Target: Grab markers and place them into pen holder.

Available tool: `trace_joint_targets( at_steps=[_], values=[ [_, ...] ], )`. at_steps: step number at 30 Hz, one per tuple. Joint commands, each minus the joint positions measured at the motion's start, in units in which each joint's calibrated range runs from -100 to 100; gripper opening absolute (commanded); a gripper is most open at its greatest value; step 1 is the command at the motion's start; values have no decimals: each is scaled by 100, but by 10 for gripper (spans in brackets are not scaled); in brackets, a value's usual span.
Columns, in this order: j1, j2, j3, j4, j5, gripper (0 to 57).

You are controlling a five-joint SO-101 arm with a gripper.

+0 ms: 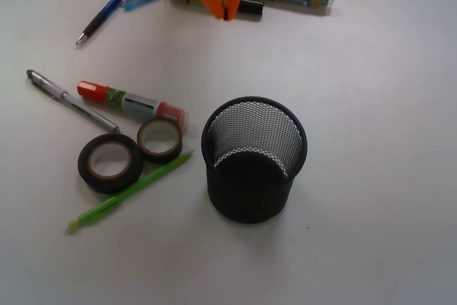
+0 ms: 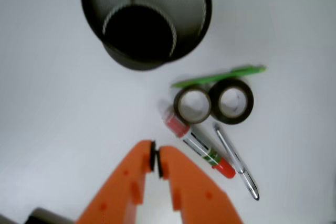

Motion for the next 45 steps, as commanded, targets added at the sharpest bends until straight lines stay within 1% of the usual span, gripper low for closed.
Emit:
trace_joint_targets(
  at_steps=[1,4,5,6,10,12,15,20,27,37,42,43,45],
  values=[
    [391,-264,950,26,552,63],
    [728,-255,1992,-123,1114,256],
    [840,-230,2264,-254,1309,286],
    [952,-196,2463,-385,1465,277],
    [1191,51,2626,-718,1949,190],
    [1266,238,2617,-735,2032,172],
    [1303,603,2617,-814,2061,172],
    [1146,1351,2563,-1015,2105,172],
    [1034,2031,1448,-595,2085,172],
    [989,2116,334,280,1944,172],
    [989,2193,17,254,1954,174],
    [997,2278,44,175,1954,178],
    [1004,2516,35,35,1954,209]
  ],
)
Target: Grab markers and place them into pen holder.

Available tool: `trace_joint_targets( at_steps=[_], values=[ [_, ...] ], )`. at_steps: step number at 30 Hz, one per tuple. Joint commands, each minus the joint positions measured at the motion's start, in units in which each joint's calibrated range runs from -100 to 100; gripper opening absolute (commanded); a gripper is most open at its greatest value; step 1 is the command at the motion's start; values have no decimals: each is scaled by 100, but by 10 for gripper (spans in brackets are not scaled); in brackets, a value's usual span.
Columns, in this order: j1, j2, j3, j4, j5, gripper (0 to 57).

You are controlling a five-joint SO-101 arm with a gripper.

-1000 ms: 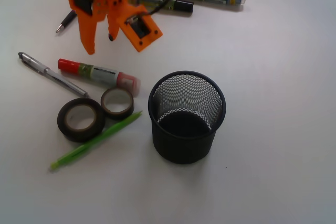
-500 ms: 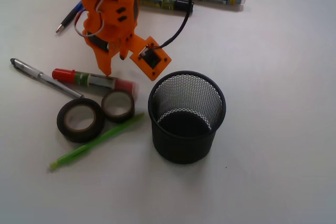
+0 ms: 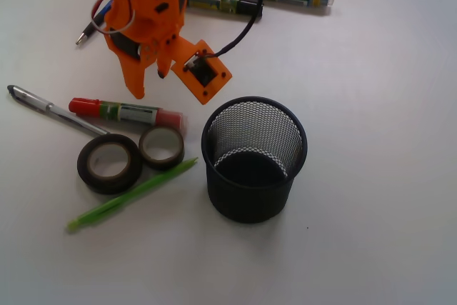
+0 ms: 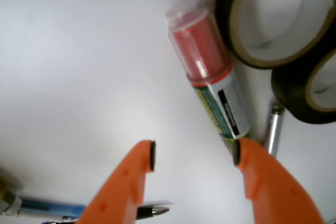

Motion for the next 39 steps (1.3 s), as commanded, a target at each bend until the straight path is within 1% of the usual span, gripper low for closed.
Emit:
trace_joint_targets(
  at_steps=[1,2,4,15,16,21,23,27,30,31,34,39],
  values=[
    [20,239,-252,-138,-10,231],
    [28,366,-280,-138,-10,249],
    [28,553,-289,-173,-10,266],
    [28,800,-261,-269,-10,262],
    [28,800,-261,-269,-15,250],
    [28,800,-261,-269,-20,134],
    [28,808,-243,-269,-24,107],
    [28,808,-234,-287,-34,74],
    [28,808,-234,-261,-34,13],
    [28,800,-234,-226,-34,2],
    [5,681,-316,-42,-54,6],
    [-47,222,-1213,780,-210,6]
  ],
)
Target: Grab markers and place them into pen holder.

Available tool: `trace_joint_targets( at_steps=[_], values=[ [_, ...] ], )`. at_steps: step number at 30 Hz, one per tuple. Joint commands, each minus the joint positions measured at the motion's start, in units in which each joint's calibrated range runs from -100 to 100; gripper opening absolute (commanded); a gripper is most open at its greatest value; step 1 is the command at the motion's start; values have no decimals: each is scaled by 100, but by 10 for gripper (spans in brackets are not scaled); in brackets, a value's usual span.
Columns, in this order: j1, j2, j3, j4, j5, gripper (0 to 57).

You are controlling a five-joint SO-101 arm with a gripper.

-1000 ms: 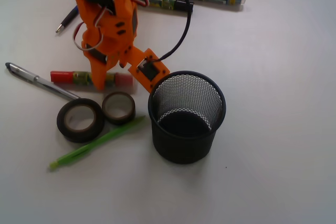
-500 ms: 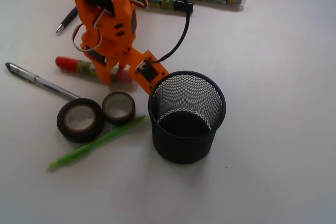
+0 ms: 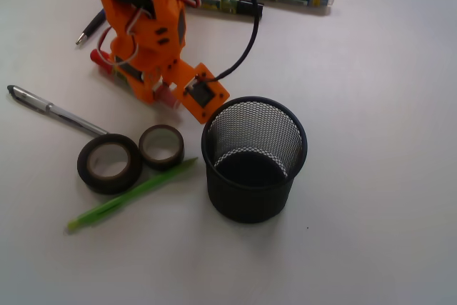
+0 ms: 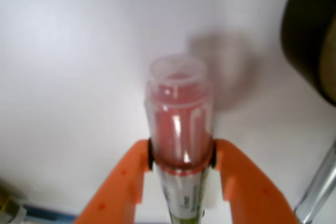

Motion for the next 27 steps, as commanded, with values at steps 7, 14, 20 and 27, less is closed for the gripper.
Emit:
trace_joint_targets(
  at_steps=[7,14,20,27],
  values=[
    [-369,-1583,-1941,820,-791,6],
    [-825,-2305,-2648,724,-2071,6],
    [-1468,-2254,-3499,-825,-2989,6],
    [-1916,-1319,-3517,-3983,-3272,6]
  ],
)
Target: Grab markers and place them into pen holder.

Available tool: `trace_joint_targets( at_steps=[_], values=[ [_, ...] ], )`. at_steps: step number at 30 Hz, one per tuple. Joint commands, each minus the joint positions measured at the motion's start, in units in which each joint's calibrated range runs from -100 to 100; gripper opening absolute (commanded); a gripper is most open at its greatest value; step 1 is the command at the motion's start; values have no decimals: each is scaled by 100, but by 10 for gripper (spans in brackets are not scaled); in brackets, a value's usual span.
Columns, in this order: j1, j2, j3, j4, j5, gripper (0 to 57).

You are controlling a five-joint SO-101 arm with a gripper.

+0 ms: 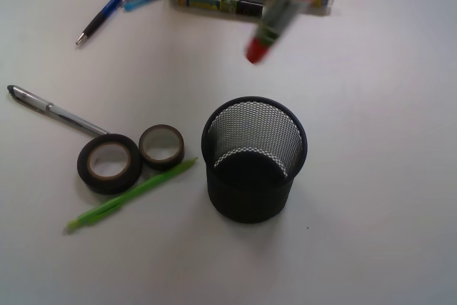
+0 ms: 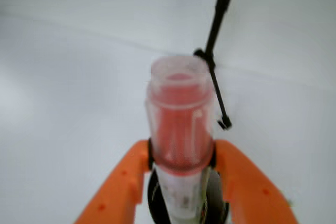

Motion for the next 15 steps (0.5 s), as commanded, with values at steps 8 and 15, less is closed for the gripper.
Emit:
trace_joint_targets(
  at_steps=[8,15],
  values=[
    [16,1021,-301,-1447,-98,6],
    [210,1148,-301,-432,-205,6]
  ],
)
